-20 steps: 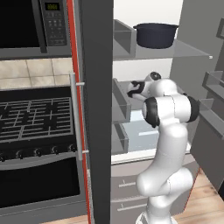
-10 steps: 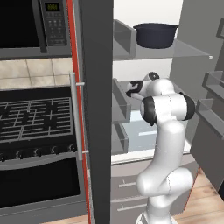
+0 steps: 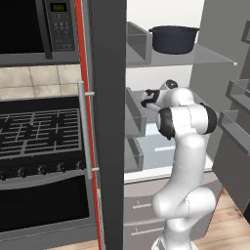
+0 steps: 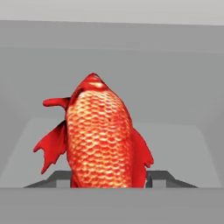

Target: Take the fish out of the fridge, briefly rinse it in the sink, and place it on the tray next to the sink.

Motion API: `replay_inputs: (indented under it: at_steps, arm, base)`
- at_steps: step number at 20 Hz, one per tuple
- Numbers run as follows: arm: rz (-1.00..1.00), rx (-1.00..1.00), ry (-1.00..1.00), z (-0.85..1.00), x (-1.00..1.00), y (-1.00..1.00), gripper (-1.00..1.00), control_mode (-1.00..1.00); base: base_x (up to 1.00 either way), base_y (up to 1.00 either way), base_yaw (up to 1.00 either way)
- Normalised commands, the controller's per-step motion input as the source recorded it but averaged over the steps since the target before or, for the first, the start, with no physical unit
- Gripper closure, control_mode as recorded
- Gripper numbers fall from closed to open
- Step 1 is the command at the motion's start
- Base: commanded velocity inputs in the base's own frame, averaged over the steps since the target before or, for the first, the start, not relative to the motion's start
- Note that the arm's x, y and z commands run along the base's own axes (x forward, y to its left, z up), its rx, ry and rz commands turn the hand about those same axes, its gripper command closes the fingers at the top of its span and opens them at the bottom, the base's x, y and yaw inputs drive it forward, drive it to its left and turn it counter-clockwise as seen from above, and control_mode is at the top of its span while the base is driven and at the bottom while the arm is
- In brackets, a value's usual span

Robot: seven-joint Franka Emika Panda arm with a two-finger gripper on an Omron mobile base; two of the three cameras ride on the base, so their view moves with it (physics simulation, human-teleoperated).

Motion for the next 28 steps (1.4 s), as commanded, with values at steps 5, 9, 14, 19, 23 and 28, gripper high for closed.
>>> replay_inputs:
  at_steps: [5, 9, 14, 19, 23, 28]
  arm:
    - [0.0, 0.0, -0.01, 0.0, -0.17, 0.0, 1.0, -1.0]
    - [0.0, 0.0, -0.07, 0.0, -0.78, 0.06, 1.0, -1.0]
    - [0.0, 0.01, -0.31, 0.4, -1.0, 0.0, 1.0, -1.0]
    - [0.0, 0.08, -0.22, 0.94, -1.0, 0.0, 1.0, -1.0]
    - [-0.02, 0.14, -0.02, 1.0, -1.0, 0.0, 1.0, -1.0]
    - [-0.05, 0.11, 0.1, 0.94, -1.0, 0.0, 1.0, -1.0]
  base:
    - [0.0, 0.0, 0.0]
    - [0.0, 0.0, 0.0]
    - [0.0, 0.0, 0.0]
    - [0.0, 0.0, 0.0]
    - [0.0, 0.0, 0.0]
    - [0.0, 0.0, 0.0]
